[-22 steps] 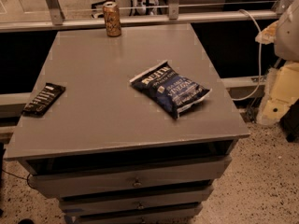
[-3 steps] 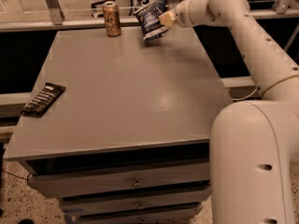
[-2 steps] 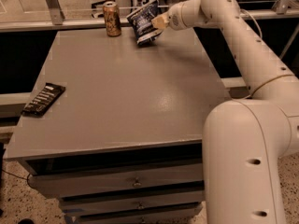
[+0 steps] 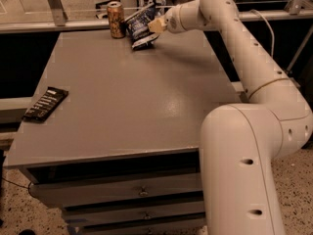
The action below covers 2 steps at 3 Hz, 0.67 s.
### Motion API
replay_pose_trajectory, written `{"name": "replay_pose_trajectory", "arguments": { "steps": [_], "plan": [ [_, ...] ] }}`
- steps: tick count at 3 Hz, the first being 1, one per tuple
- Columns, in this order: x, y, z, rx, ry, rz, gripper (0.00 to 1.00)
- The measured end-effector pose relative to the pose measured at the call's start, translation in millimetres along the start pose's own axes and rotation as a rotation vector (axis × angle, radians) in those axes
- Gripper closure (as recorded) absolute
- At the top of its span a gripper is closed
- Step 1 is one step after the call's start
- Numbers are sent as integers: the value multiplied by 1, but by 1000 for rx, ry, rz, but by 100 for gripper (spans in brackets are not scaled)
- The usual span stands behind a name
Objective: Move blue chip bag near orange can
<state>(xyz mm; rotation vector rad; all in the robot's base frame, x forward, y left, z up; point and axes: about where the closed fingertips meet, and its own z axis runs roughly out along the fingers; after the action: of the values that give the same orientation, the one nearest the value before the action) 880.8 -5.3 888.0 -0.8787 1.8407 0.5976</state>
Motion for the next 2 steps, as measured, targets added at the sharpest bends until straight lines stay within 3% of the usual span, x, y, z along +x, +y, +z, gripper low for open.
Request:
{"name": "replay_pose_trajectory", "arguments": {
  "steps": [2],
  "plan": [
    [1, 10, 5, -45, 7, 14, 14]
  ]
}}
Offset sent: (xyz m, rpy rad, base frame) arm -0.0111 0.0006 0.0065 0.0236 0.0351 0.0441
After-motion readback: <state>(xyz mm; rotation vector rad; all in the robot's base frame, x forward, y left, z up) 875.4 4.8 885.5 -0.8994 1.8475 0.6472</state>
